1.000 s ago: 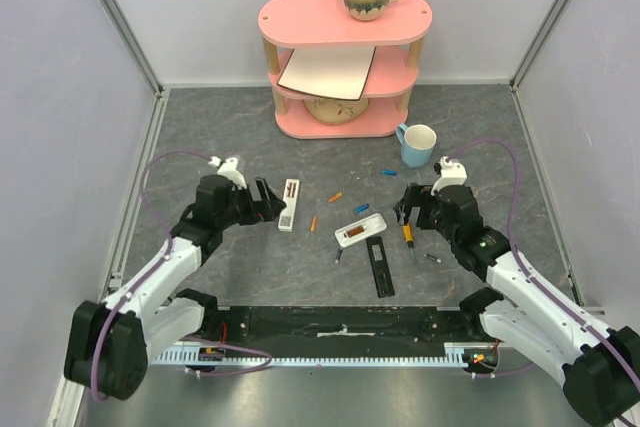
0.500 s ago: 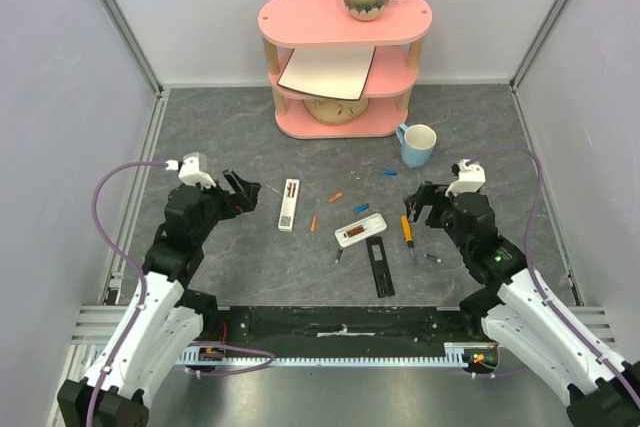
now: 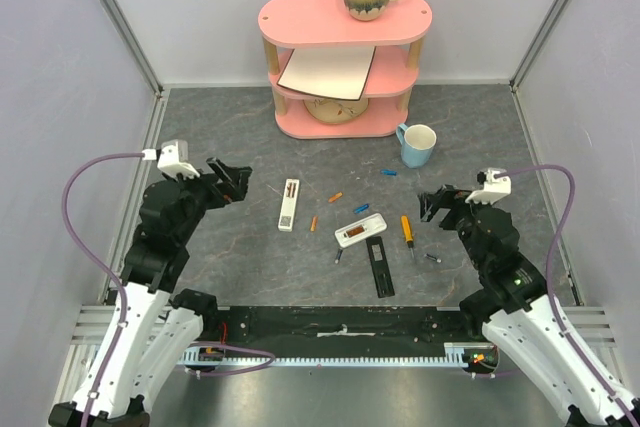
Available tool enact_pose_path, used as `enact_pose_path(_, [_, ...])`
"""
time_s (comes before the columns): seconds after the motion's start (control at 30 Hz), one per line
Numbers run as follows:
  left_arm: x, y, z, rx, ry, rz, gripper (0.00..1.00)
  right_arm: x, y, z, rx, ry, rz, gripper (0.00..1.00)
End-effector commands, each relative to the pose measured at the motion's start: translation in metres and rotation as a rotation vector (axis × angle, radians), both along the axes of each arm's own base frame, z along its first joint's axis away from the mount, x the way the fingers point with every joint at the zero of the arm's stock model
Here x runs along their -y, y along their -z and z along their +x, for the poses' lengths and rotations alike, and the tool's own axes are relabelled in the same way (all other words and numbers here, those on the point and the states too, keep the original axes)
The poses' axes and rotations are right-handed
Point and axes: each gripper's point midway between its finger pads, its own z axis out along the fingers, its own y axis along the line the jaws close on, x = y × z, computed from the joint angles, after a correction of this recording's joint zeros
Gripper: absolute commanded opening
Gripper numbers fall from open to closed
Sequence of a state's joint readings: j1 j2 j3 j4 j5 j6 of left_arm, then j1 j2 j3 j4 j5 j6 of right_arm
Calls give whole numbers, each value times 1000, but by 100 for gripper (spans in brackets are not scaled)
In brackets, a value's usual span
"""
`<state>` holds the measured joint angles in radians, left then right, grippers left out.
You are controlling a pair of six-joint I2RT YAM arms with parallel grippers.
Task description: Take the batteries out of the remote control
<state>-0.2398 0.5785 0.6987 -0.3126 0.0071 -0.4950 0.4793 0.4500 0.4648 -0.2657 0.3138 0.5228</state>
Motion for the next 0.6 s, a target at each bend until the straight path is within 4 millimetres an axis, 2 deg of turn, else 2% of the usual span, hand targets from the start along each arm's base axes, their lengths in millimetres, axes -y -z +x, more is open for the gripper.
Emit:
enact_pose_path(0.0, [4,-40,-12,100,55,12,99,13,-33,-2,91,57,28,98])
enact_pose_path(0.17, [10,-59,-24,166,108,-1,99,19,-40,-6,122,77,40,98])
enact_pose_path(0.4, [23,-71,-39,277,199,-33,99,29,-39,-7,133,126,39,98])
enact_pose_path(0.57, [30,-59,-37,281,232,-48,99,40,-28,-6,123,187,23,98])
